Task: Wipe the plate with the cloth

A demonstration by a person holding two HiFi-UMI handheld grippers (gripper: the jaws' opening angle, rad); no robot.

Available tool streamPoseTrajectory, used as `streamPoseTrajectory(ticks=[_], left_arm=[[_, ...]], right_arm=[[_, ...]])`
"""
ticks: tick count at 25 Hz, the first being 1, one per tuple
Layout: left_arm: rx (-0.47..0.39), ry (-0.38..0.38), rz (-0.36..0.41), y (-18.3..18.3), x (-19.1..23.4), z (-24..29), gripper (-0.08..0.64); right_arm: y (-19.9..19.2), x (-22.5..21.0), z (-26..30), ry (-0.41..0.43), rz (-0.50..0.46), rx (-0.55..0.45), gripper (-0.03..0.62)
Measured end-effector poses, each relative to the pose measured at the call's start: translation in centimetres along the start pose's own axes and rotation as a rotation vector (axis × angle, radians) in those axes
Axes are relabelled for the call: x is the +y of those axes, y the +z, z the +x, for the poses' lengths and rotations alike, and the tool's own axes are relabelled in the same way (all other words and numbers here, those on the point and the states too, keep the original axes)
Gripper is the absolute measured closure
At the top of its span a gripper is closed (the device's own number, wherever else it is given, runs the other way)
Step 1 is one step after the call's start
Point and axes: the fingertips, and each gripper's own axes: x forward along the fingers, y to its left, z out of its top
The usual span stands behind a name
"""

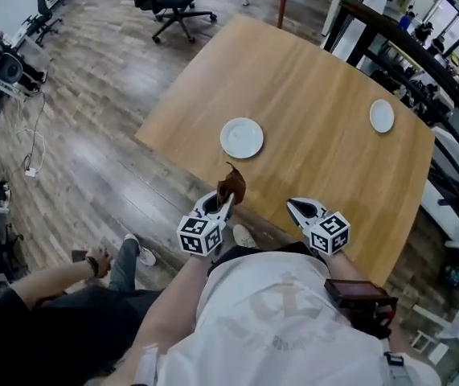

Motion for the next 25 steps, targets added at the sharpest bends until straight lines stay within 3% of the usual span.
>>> streamPoseTrajectory(ticks=[5, 14, 21, 25], left_arm=[[0.023, 0.004, 0.060, 1.6, 2.4, 2.6, 0.468], [0.107, 0.045, 0.179, 3.6, 4.6, 6.8, 0.468], [0.192, 0.110, 0.273, 4.7, 4.4, 8.3, 0.468], [0.250, 0.103, 0.315, 4.8, 3.6, 10.4, 0.468]], right_arm=[[-0.4, -1.2, 0.2, -0.045, 0.035, 0.005, 0.578], [0.1, -2.6, 1.9, -0.035, 0.124, -0.018, 0.578], [0.0, -1.2, 2.9, 0.068, 0.160, -0.038, 0.578], [-0.3, -0.8, 3.2, 0.111, 0.165, -0.034, 0.578]])
